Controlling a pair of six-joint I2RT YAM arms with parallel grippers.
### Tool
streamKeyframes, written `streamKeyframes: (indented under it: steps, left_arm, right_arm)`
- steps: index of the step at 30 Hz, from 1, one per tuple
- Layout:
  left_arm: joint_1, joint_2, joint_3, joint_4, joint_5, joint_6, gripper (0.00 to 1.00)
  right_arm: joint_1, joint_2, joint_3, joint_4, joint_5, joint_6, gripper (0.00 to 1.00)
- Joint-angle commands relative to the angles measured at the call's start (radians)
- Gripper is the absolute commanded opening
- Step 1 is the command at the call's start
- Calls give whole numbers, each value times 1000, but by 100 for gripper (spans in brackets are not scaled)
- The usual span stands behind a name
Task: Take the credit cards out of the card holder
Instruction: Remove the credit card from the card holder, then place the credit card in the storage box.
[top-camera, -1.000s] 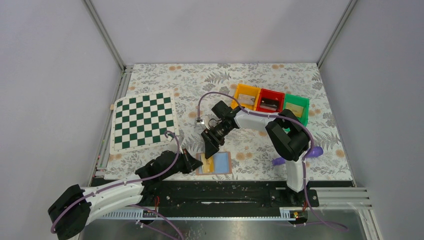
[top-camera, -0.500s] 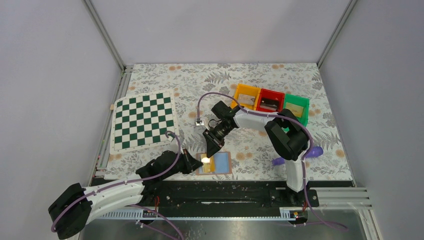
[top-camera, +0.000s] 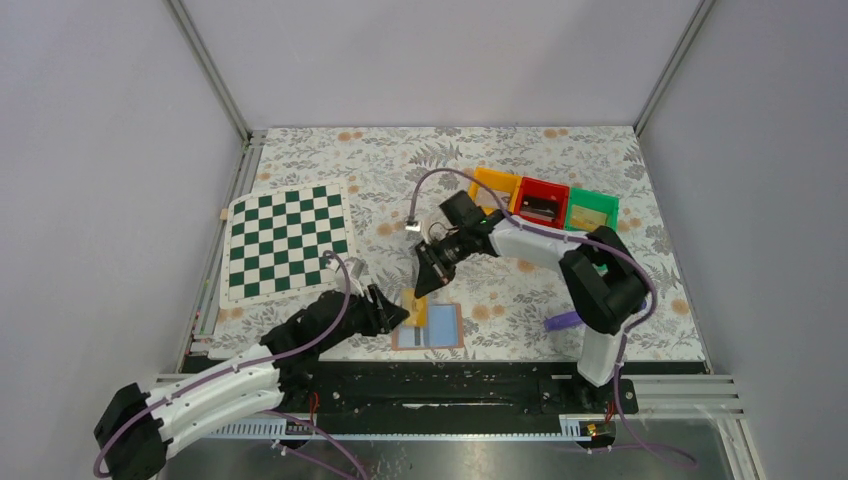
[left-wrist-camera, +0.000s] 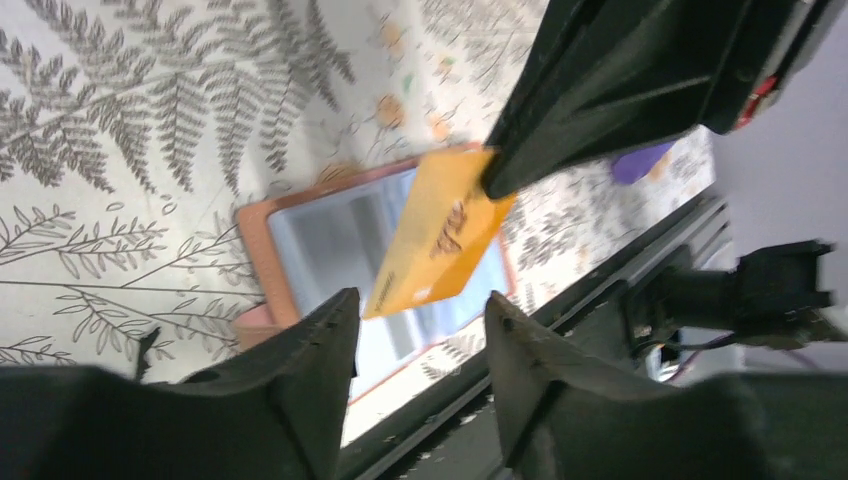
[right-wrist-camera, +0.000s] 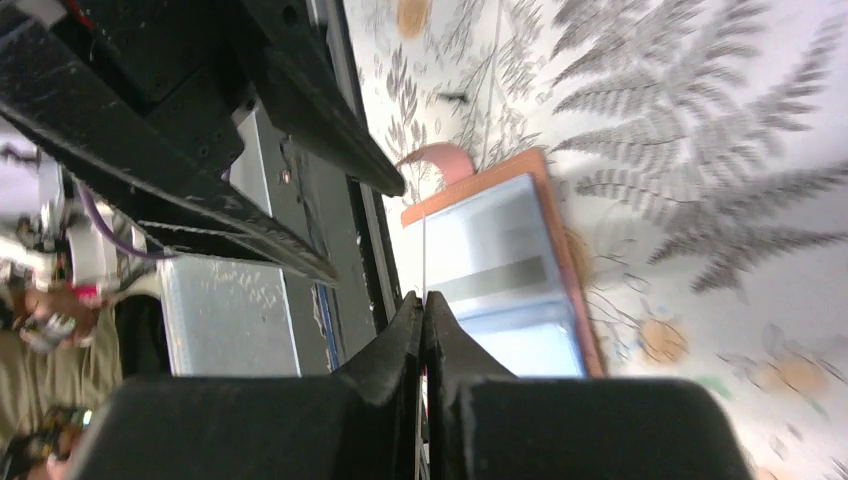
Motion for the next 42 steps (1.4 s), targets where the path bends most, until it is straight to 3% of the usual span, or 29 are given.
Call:
streamKeyframes:
  steps: [1,4,9,11,16,20,26,30,34,42]
  left_arm:
    - [4,-72,131,-137,-89,61,55]
    - [6,-98,194,-208,-106,91,67]
    - [6,-101,290,-323,-119,120,80]
    - [6,-101,313,-351,-115,135,97]
    - [6,-125,335,-389,-117,162,99]
    - [6,-162,338,-408,-149,185,99]
    - [6,-196,321,-417,-208,196,99]
    - [6,-197,306,-398,-210,173,99]
    - [5,-194,258,-346,-178,131,99]
    - [7,-170,207,-285,-132,70,99]
  right_arm:
    - [-96,-180,-69,275,51,254,0]
    - [-158,-269,-130,373,87,361,0]
    - [-302,-465,-225,376,291,476,0]
    - [-378,-559,-283,367,389,522,0]
    - [-583,-754,-344,214,645,552,0]
    - [-752,-861,-390,159,735,537,0]
    - [-959,-829,-416,152,776,510,0]
    - [-1045,-772,-467,276,773,562,0]
    - [-1077,-687,-505,459,746,631,0]
    - [-1093,-508,-466,581,656,666,0]
